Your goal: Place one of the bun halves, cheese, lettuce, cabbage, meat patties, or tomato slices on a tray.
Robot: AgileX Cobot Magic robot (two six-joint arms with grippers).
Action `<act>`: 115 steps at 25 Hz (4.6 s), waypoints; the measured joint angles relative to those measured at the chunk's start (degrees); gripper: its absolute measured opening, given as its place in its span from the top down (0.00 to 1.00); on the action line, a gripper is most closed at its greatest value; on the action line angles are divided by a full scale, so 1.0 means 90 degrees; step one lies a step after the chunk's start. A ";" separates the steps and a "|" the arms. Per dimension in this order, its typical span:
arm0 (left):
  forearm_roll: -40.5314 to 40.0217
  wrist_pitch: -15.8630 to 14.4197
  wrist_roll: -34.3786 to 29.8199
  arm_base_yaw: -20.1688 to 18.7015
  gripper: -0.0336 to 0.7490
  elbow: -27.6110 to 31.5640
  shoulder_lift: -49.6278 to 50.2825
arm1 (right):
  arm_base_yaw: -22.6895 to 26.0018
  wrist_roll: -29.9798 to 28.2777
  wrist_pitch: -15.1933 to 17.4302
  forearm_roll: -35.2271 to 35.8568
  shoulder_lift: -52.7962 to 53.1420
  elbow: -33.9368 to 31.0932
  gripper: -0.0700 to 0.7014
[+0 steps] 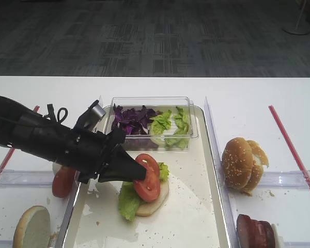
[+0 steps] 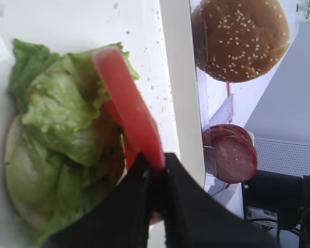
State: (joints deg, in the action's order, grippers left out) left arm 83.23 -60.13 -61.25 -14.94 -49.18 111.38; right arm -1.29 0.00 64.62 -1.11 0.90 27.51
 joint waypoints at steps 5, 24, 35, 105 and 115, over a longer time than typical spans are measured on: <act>0.0000 -0.0199 0.0025 0.0000 0.95 0.0000 0.0000 | 0.0000 0.0000 0.0000 0.0000 0.0000 0.0000 0.17; -0.0064 -0.0185 0.0025 0.0000 0.41 0.0000 0.0000 | 0.0000 0.0000 0.0000 0.0000 0.0000 0.0000 0.17; -0.0079 -0.0493 -0.0013 0.0000 0.34 0.0000 0.0000 | 0.0000 0.0000 0.0000 0.0000 0.0000 0.0000 0.17; -0.3836 -0.0890 0.3632 0.0408 0.34 -0.3857 0.0051 | 0.0000 0.0000 0.0000 0.0000 0.0000 0.0000 0.17; -0.5802 -0.1041 0.4996 0.0410 0.34 -0.4996 0.0051 | 0.0000 0.0000 0.0000 0.0000 0.0000 0.0000 0.17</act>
State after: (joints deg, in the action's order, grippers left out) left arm 31.02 -69.50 -16.29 -11.25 -94.14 111.84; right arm -1.29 0.00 64.62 -1.11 0.90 27.51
